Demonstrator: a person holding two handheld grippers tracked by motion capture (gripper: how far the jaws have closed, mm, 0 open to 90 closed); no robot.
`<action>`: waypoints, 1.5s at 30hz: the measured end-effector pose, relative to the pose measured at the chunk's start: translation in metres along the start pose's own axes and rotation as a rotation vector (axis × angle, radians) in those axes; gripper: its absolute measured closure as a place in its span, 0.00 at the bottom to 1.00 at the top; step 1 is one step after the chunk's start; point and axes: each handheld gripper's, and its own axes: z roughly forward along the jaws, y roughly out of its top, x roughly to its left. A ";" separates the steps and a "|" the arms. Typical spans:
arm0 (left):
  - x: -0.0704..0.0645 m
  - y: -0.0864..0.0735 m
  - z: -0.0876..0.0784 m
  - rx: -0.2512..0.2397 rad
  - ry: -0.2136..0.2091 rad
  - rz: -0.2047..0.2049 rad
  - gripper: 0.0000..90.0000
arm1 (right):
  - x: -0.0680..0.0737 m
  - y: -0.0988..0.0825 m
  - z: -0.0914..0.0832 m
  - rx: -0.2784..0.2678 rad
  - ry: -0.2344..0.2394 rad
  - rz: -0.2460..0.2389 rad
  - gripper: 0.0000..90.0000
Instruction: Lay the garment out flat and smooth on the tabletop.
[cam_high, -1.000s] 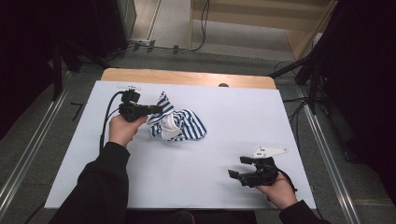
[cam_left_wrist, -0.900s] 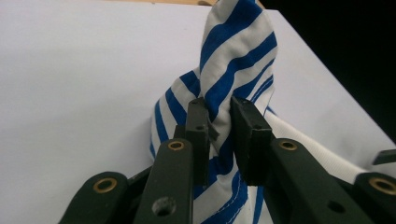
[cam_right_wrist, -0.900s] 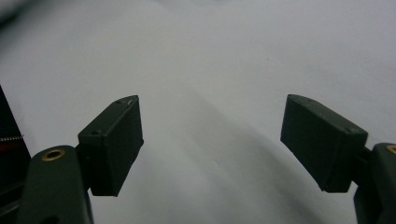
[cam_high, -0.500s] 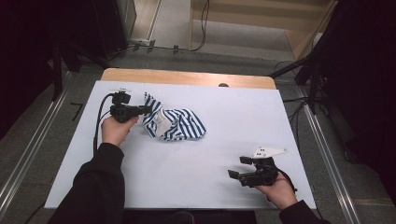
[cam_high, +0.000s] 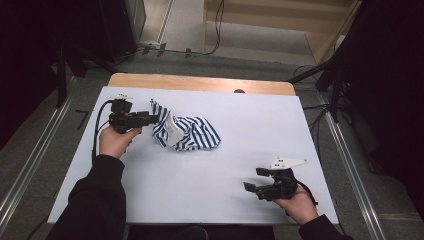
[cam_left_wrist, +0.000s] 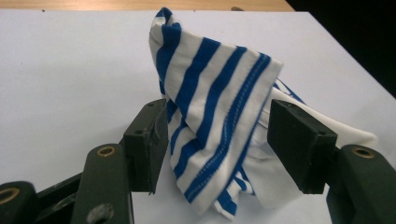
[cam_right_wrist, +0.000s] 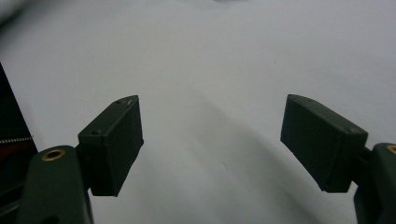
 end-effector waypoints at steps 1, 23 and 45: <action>-0.001 -0.001 -0.002 0.003 -0.003 0.006 0.43 | 0.000 0.000 0.000 -0.001 0.000 0.000 0.22; -0.026 -0.030 -0.020 0.021 -0.075 0.065 0.39 | 0.001 0.026 0.009 -0.066 0.027 0.017 0.21; -0.038 -0.053 -0.023 0.029 -0.108 0.127 0.39 | 0.003 0.068 0.038 -0.086 0.073 -0.022 0.22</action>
